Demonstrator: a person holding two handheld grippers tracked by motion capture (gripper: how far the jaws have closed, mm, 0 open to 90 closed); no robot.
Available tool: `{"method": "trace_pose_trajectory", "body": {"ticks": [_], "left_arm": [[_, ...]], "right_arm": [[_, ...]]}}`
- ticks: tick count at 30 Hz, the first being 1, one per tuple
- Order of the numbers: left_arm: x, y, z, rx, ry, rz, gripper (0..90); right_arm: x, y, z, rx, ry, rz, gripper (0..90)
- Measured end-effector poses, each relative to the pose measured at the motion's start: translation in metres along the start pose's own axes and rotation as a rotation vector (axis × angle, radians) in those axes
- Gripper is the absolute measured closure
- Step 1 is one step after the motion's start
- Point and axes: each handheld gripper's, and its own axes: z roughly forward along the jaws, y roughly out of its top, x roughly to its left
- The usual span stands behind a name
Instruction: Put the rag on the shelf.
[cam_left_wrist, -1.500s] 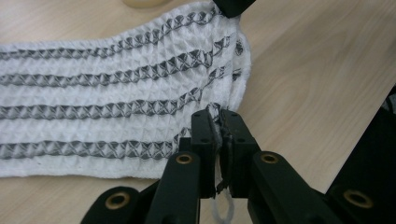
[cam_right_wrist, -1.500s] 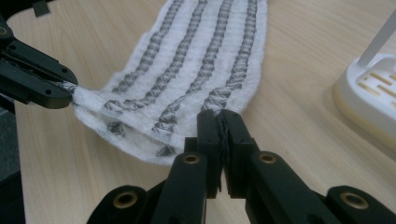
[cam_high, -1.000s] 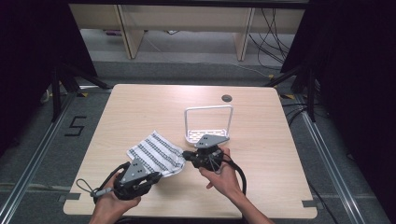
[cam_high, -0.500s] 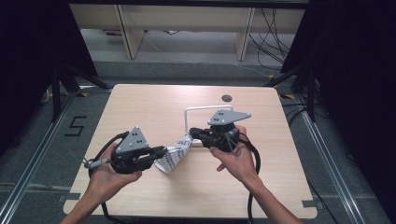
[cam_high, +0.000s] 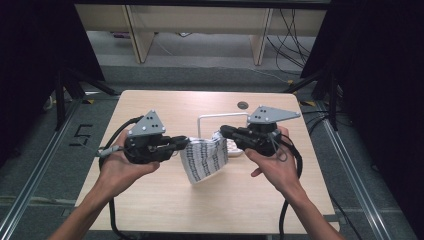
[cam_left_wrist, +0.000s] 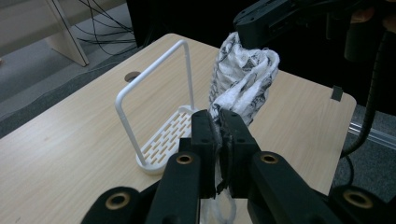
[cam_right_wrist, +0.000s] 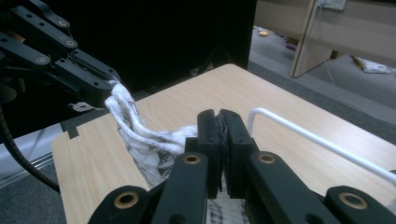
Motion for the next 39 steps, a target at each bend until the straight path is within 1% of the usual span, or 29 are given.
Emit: {"method": "trace_pose_trajectory", "body": {"ticks": [1,2,3,4,5,6,8,10,11,12,13,14,15,16,17,19,20,21,23,24,25,26,29,31,32,33,36,37,39], "left_arm": [[0.0,0.003,0.003,-0.009,-0.002,-0.002,84.2],[0.002,0.008,0.007,-0.005,-0.003,-0.006,84.1],[0.002,0.008,0.007,-0.005,-0.003,-0.006,84.2],[0.004,0.013,0.01,-0.005,-0.001,-0.008,84.2],[0.005,0.015,0.012,-0.009,-0.002,-0.011,84.2],[0.007,0.019,0.015,-0.015,0.004,-0.015,84.2],[0.009,0.023,0.017,-0.021,0.003,-0.02,84.2],[0.014,0.031,0.021,-0.027,0.008,-0.026,84.2],[0.014,0.031,0.021,-0.027,0.008,-0.026,84.2],[0.016,0.035,0.024,-0.027,0.014,-0.027,84.2],[0.016,0.035,0.024,-0.027,0.014,-0.027,84.2],[0.018,0.039,0.027,-0.036,0.019,-0.027,84.2],[0.019,0.041,0.028,-0.035,0.021,-0.028,84.2],[0.02,0.042,0.03,-0.029,0.016,-0.033,84.2],[0.021,0.043,0.031,-0.032,0.018,-0.036,84.1],[0.024,0.047,0.034,-0.032,0.022,-0.042,84.2],[0.027,0.051,0.038,-0.036,0.027,-0.048,84.2],[0.029,0.053,0.04,-0.037,0.032,-0.049,84.2],[0.03,0.055,0.041,-0.041,0.035,-0.054,84.2],[0.034,0.059,0.044,-0.052,0.039,-0.065,84.2],[0.034,0.059,0.044,-0.052,0.039,-0.065,84.2],[0.035,0.061,0.045,-0.056,0.042,-0.07,84.2],[0.041,0.067,0.05,-0.066,0.045,-0.081,84.2],[0.043,0.07,0.053,-0.069,0.049,-0.089,84.2],[0.046,0.073,0.056,-0.074,0.052,-0.094,84.2],[0.046,0.073,0.056,-0.074,0.052,-0.094,84.2],[0.05,0.079,0.061,-0.078,0.064,-0.102,84.2],[0.05,0.079,0.061,-0.078,0.064,-0.102,84.2],[0.054,0.083,0.065,-0.082,0.07,-0.108,84.2]], "right_arm": [[-0.002,0.004,-0.005,0.001,-0.022,-0.013,88.4],[-0.002,0.006,-0.008,0.002,-0.031,-0.002,88.4],[-0.002,0.006,-0.008,0.002,-0.031,-0.002,88.4],[-0.005,0.007,-0.009,-0.007,-0.029,-0.016,88.4],[-0.007,0.01,-0.012,-0.015,-0.041,-0.022,88.4],[-0.01,0.012,-0.015,-0.023,-0.043,-0.012,88.4],[-0.011,0.013,-0.016,-0.023,-0.049,-0.014,88.4],[-0.016,0.016,-0.021,-0.034,-0.07,-0.002,88.4],[-0.019,0.017,-0.022,-0.044,-0.076,-0.015,88.4],[-0.021,0.017,-0.023,-0.046,-0.085,-0.01,88.4],[-0.021,0.017,-0.023,-0.046,-0.085,-0.01,88.4],[-0.022,0.017,-0.024,-0.041,-0.084,0.005,88.4],[-0.026,0.017,-0.025,-0.04,-0.097,0.003,88.4],[-0.028,0.017,-0.025,-0.045,-0.101,0.019,88.4],[-0.032,0.017,-0.024,-0.055,-0.099,0.013,88.4],[-0.033,0.018,-0.024,-0.055,-0.1,0.021,88.4],[-0.037,0.019,-0.023,-0.065,-0.097,0.026,88.4],[-0.038,0.02,-0.023,-0.063,-0.113,0.02,88.4],[-0.04,0.02,-0.022,-0.068,-0.111,0.014,88.4],[-0.042,0.022,-0.021,-0.073,-0.105,0.034,88.4],[-0.042,0.022,-0.021,-0.073,-0.105,0.034,88.4],[-0.044,0.023,-0.021,-0.064,-0.115,0.035,88.4],[-0.05,0.029,-0.02,-0.076,-0.131,0.042,88.4],[-0.052,0.031,-0.019,-0.081,-0.135,0.034,88.4],[-0.055,0.034,-0.018,-0.081,-0.145,0.052,88.4],[-0.055,0.034,-0.018,-0.081,-0.145,0.052,88.4],[-0.064,0.039,-0.013,-0.088,-0.153,0.044,88.3],[-0.064,0.039,-0.013,-0.088,-0.153,0.044,88.3],[-0.067,0.044,-0.01,-0.088,-0.157,0.073,88.4]]}}
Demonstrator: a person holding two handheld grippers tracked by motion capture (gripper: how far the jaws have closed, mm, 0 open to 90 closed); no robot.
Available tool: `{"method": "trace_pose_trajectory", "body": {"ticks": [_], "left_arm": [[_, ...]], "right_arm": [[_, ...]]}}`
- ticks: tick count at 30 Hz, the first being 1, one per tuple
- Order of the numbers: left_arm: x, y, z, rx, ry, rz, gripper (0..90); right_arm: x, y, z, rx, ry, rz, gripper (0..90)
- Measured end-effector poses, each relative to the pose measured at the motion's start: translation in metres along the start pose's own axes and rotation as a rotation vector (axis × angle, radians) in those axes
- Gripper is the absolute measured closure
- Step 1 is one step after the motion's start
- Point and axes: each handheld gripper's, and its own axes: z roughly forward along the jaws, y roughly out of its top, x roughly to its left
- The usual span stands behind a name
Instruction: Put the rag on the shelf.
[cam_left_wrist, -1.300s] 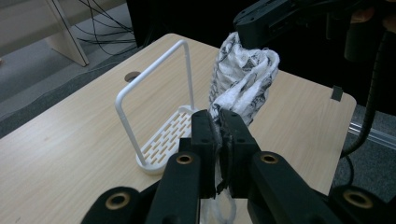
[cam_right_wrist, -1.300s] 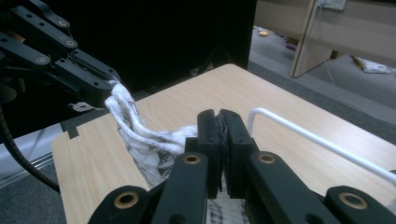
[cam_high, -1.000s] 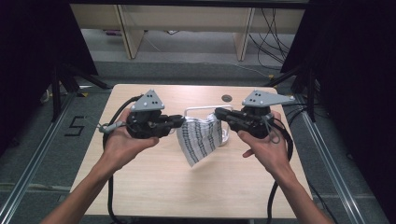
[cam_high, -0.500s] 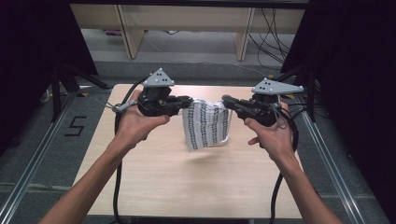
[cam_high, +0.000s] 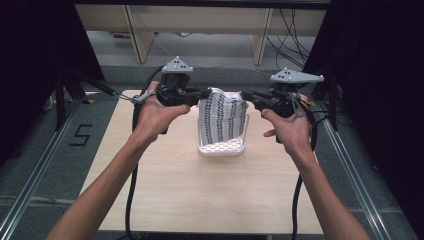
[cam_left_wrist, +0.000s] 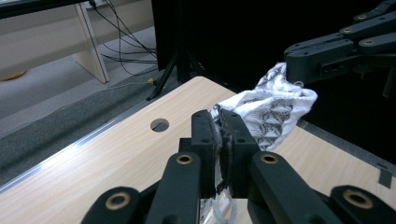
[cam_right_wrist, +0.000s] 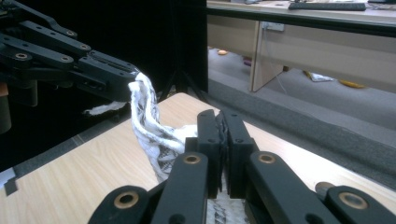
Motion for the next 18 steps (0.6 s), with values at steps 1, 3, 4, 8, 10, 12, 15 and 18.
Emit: {"method": "trace_pose_trajectory", "body": {"ticks": [1,3,4,8,10,12,15,18], "left_arm": [[0.002,0.003,0.003,-0.003,0.005,-0.007,84.2],[0.003,0.007,0.007,-0.004,0.015,-0.013,84.2],[0.003,0.007,0.007,-0.004,0.015,-0.013,84.2],[0.012,0.017,0.019,-0.014,0.044,-0.033,84.1],[0.014,0.019,0.022,-0.018,0.045,-0.04,84.1],[0.019,0.021,0.03,-0.024,0.051,-0.054,84.0],[0.03,0.025,0.045,-0.031,0.068,-0.098,83.9],[0.036,0.025,0.052,-0.035,0.073,-0.128,83.8]], "right_arm": [[-0.001,0.001,0.001,-0.002,-0.006,-0.005,88.4],[-0.004,0.004,0.004,-0.008,-0.008,-0.007,88.4],[-0.005,0.005,0.005,-0.013,-0.009,-0.003,88.3],[-0.014,0.01,0.012,-0.007,-0.024,0.015,88.4],[-0.017,0.011,0.015,-0.005,-0.025,0.02,88.3],[-0.022,0.013,0.02,-0.004,-0.031,0.02,88.3],[-0.032,0.016,0.033,-0.01,-0.037,0.043,88.3],[-0.038,0.017,0.041,-0.005,-0.025,0.065,88.3]]}}
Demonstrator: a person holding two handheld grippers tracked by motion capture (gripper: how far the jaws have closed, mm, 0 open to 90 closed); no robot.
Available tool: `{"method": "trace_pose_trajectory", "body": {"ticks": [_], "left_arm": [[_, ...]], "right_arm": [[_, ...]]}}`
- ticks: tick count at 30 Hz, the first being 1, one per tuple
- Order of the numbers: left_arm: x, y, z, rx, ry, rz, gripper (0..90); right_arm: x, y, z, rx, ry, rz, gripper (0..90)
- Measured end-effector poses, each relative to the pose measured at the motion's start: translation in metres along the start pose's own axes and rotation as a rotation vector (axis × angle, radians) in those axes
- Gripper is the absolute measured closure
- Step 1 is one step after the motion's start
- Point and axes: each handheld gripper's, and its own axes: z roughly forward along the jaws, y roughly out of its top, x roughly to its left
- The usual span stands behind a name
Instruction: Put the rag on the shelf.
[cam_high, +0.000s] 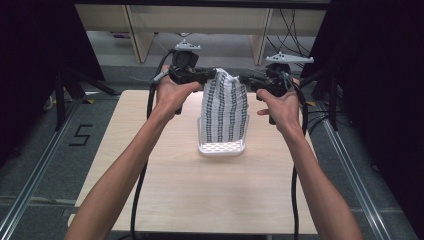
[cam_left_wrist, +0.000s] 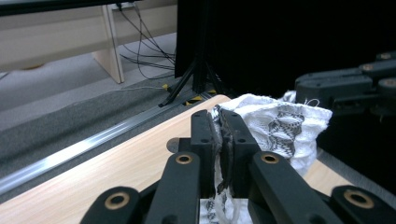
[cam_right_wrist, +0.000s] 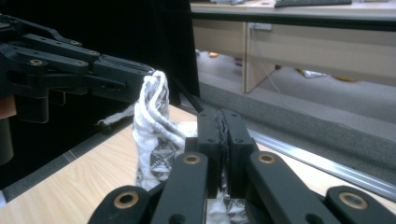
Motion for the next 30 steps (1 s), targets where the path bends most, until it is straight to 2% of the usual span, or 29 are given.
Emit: {"method": "trace_pose_trajectory", "body": {"ticks": [1,2,10,12,13,16,17,22,23,27,30], "left_arm": [[0.006,-0.001,0.007,0.001,0.01,-0.021,83.7],[0.009,-0.002,0.011,0.002,0.017,-0.032,83.7],[0.027,-0.011,0.031,0.003,0.041,-0.091,83.1],[0.032,-0.014,0.035,0.014,0.051,-0.102,82.9],[0.034,-0.015,0.037,0.015,0.051,-0.113,82.9],[0.036,-0.018,0.042,0.03,0.06,-0.115,82.6],[0.038,-0.021,0.045,0.036,0.064,-0.125,82.5],[0.043,-0.028,0.048,0.063,0.087,-0.143,82.4],[0.047,-0.032,0.049,0.077,0.095,-0.146,82.3],[0.052,-0.039,0.05,0.097,0.094,-0.163,81.1],[0.051,-0.045,0.053,0.12,0.092,-0.159,79.7]], "right_arm": [[-0.006,0.0,0.009,0.006,-0.019,-0.021,88.3],[-0.008,0.0,0.013,0.018,-0.023,0.013,88.3],[-0.028,-0.006,0.041,0.017,-0.042,0.041,88.2],[-0.033,-0.009,0.049,0.033,-0.051,0.069,88.1],[-0.035,-0.01,0.053,0.037,-0.052,0.065,88.1],[-0.038,-0.014,0.061,0.054,-0.062,0.069,88.0],[-0.039,-0.016,0.065,0.059,-0.076,0.084,87.9],[-0.043,-0.02,0.075,0.072,-0.09,0.085,87.6],[-0.044,-0.023,0.079,0.084,-0.099,0.083,87.5],[-0.046,-0.028,0.088,0.101,-0.088,0.081,87.0],[-0.045,-0.033,0.093,0.123,-0.096,0.105,85.9]]}}
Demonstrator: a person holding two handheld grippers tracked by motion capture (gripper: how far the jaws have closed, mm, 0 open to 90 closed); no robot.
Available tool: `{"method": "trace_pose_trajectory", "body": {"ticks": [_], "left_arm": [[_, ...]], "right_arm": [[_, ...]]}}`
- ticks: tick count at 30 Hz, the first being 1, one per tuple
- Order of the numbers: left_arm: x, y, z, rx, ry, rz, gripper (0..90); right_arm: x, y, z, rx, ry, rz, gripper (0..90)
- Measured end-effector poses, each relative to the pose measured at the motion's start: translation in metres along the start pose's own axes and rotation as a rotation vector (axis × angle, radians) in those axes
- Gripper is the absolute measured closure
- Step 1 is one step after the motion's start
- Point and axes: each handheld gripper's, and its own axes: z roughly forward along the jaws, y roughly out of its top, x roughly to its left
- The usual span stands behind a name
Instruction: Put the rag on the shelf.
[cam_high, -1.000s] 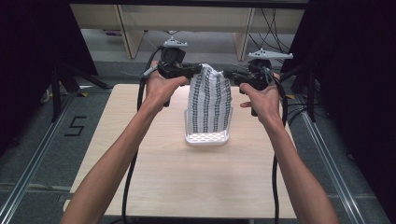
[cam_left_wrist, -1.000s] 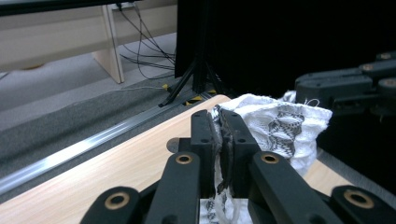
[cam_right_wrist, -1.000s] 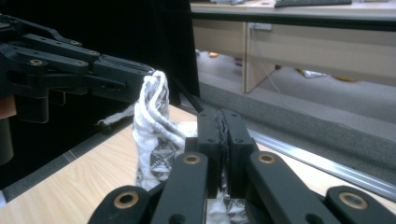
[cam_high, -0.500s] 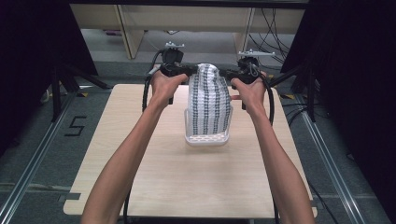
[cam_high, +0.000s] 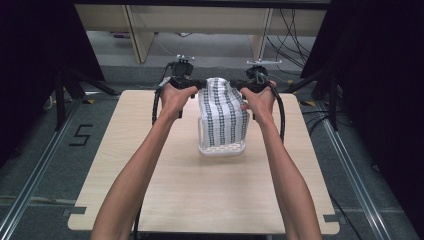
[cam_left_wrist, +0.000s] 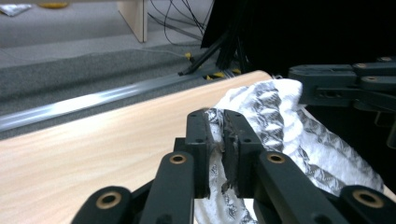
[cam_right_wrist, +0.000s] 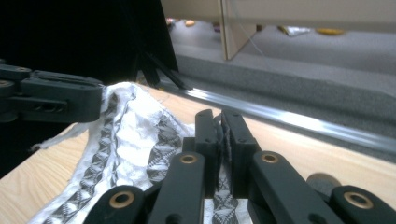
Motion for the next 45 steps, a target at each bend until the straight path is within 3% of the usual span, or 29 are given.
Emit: {"method": "trace_pose_trajectory", "body": {"ticks": [5,10,11,14,17,30,34,36,37,41,42,43,45], "left_arm": [[0.003,-0.005,0.006,0.036,0.009,-0.008,75.3],[0.005,-0.007,0.011,0.079,0.03,-0.018,57.3],[0.005,-0.006,0.011,0.09,0.051,-0.04,51.4],[0.006,-0.006,0.011,0.087,0.058,-0.046,46.2],[0.008,-0.006,0.009,0.104,0.061,-0.079,39.2],[0.01,-0.009,-0.004,0.104,0.036,-0.057,39.6],[0.008,-0.01,-0.01,0.099,0.023,-0.059,38.3],[0.006,-0.011,-0.013,0.103,0.012,-0.058,37.5],[0.004,-0.011,-0.016,0.105,0.002,-0.05,36.7],[0.001,-0.013,-0.02,0.104,-0.013,-0.042,35.9],[-0.001,-0.013,-0.021,0.104,-0.015,-0.038,35.3],[-0.003,-0.014,-0.023,0.103,-0.018,-0.031,34.5],[-0.005,-0.016,-0.026,0.102,-0.028,-0.03,33.2]], "right_arm": [[-0.003,-0.008,0.008,0.032,-0.008,0.024,82.0],[-0.003,-0.01,0.01,0.036,-0.022,0.05,72.9],[-0.003,-0.009,0.009,0.034,-0.016,0.042,72.4],[-0.001,-0.008,0.006,0.028,-0.014,0.034,71.1],[-0.001,-0.007,0.003,0.027,-0.018,0.035,69.9],[0.0,-0.008,-0.012,0.014,0.002,0.003,64.6],[-0.001,-0.011,-0.017,0.026,-0.002,0.011,61.6],[-0.002,-0.012,-0.02,0.04,-0.005,0.005,59.3],[-0.002,-0.013,-0.023,0.052,-0.01,-0.022,57.1],[-0.001,-0.014,-0.028,0.051,-0.002,-0.026,55.7],[0.002,-0.015,-0.031,0.06,-0.003,0.0,54.4],[0.002,-0.015,-0.033,0.052,0.0,-0.034,52.1],[0.005,-0.016,-0.037,0.053,0.001,-0.024,48.6]]}}
